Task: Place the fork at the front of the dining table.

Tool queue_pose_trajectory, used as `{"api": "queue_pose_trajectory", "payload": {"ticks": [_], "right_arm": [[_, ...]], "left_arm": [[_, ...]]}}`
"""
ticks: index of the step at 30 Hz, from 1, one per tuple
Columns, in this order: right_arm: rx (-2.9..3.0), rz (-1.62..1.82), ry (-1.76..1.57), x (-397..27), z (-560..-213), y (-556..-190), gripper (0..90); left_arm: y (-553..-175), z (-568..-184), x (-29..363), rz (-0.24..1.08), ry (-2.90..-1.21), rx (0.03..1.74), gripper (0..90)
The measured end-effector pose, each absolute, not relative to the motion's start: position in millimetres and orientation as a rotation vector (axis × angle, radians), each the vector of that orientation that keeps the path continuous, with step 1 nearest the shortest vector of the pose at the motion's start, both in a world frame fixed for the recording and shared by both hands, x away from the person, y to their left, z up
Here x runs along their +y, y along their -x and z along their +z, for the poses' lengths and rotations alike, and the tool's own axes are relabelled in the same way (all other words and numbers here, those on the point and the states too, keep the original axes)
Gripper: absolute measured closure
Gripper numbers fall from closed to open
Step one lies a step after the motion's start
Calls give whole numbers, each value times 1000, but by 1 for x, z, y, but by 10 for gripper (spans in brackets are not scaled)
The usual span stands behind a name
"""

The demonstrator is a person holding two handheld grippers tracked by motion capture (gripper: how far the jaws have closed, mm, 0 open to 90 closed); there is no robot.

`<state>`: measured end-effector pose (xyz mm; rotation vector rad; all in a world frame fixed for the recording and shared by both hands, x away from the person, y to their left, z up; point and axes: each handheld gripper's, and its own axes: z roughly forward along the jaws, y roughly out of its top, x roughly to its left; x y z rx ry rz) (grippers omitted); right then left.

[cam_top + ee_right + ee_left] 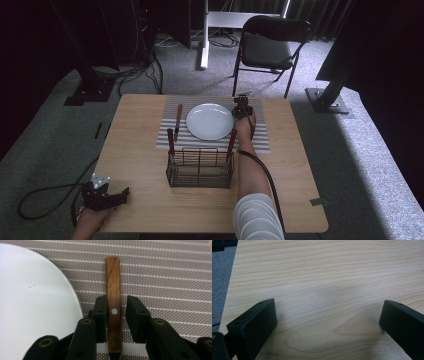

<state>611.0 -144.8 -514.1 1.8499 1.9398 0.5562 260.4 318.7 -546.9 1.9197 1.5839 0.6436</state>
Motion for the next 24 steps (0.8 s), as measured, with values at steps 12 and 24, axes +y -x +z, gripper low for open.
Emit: {"api": "queue_pose_trajectory", "payload": {"ticks": [12,24], "right_arm": [[2012,614,-1836,-151,-498,-599,434],[2051,726,-1805,-159,-490,-571,212]], "left_arm": [[-260,-547,319,643,-1920,1584,11],[-260,-547,319,644,-1921,1583,11]]}}
